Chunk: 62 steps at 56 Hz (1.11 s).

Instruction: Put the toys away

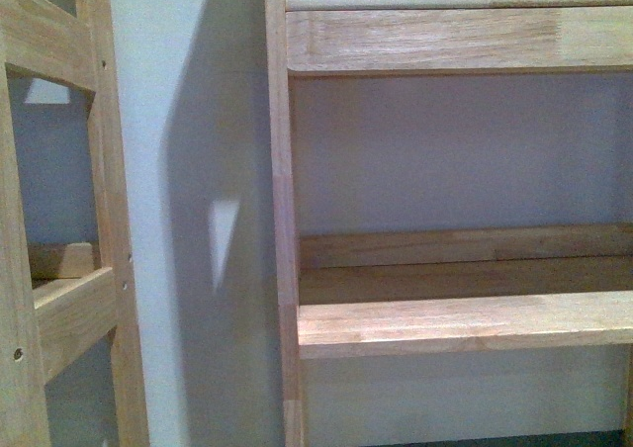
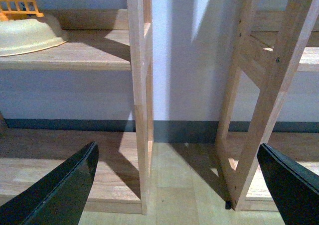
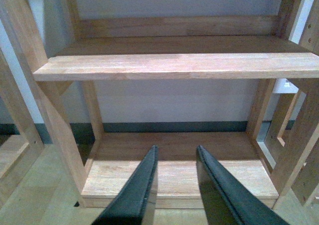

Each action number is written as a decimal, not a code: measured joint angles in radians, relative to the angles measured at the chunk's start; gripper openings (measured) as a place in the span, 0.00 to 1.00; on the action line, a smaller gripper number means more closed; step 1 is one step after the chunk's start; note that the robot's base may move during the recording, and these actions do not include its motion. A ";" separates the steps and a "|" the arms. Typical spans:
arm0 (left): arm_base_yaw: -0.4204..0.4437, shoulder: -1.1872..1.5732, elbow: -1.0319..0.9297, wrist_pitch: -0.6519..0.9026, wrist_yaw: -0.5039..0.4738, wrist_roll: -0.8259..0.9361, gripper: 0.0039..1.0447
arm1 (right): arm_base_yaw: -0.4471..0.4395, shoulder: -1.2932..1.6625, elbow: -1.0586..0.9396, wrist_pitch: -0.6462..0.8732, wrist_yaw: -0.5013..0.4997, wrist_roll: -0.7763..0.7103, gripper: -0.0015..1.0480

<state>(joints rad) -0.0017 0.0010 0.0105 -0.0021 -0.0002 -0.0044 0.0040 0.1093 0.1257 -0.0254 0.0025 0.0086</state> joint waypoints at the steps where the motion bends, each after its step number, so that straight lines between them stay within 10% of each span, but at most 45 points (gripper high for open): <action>1: 0.000 0.000 0.000 0.000 0.000 0.000 0.94 | 0.000 -0.003 -0.004 0.002 0.000 0.000 0.08; 50: 0.000 0.000 0.000 0.000 0.000 0.000 0.94 | -0.002 -0.101 -0.111 0.021 -0.001 -0.005 0.03; 62: 0.000 0.000 0.000 0.000 0.000 0.000 0.94 | -0.002 -0.101 -0.111 0.021 -0.001 -0.006 0.34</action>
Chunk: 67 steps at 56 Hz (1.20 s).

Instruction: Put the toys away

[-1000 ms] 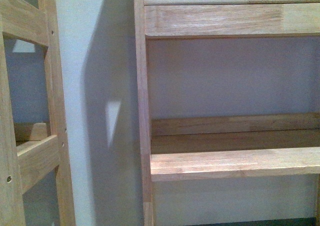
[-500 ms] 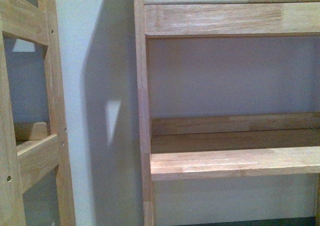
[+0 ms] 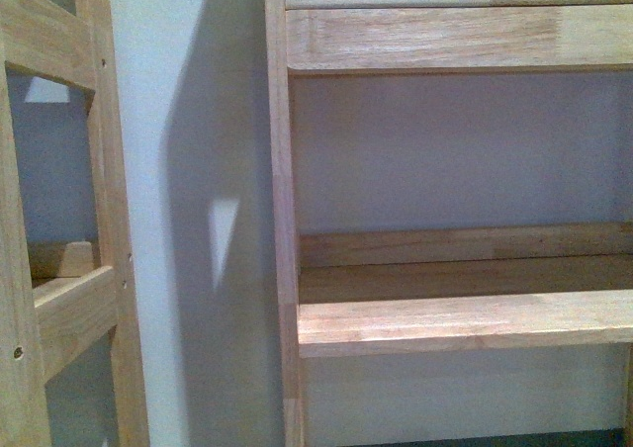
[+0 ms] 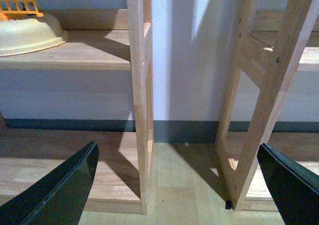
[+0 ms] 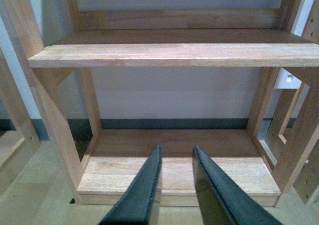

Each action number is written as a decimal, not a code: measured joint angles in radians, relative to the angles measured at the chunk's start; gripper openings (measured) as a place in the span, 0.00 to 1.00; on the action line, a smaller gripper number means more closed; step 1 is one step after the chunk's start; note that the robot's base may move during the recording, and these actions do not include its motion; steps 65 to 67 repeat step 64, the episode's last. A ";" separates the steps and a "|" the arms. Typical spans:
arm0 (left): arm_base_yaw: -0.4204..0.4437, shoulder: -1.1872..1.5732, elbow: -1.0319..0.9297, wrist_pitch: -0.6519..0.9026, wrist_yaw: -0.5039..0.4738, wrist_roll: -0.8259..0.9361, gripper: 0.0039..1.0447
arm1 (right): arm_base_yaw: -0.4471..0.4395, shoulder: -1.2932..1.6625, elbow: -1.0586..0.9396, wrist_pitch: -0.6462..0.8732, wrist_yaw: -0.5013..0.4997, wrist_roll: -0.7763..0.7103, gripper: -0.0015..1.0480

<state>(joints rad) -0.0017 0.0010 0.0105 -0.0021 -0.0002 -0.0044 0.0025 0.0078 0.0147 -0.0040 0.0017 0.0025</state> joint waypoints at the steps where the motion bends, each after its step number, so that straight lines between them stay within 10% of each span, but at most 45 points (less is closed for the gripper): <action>1: 0.000 0.000 0.000 0.000 0.000 0.000 0.94 | 0.000 0.000 0.000 0.000 0.000 0.000 0.38; 23: 0.000 0.000 0.000 0.000 0.000 0.000 0.94 | 0.000 0.000 0.000 0.000 0.000 0.001 0.95; 67: 0.000 0.000 0.000 0.000 0.000 0.000 0.94 | 0.000 0.000 0.000 0.000 0.000 0.000 0.94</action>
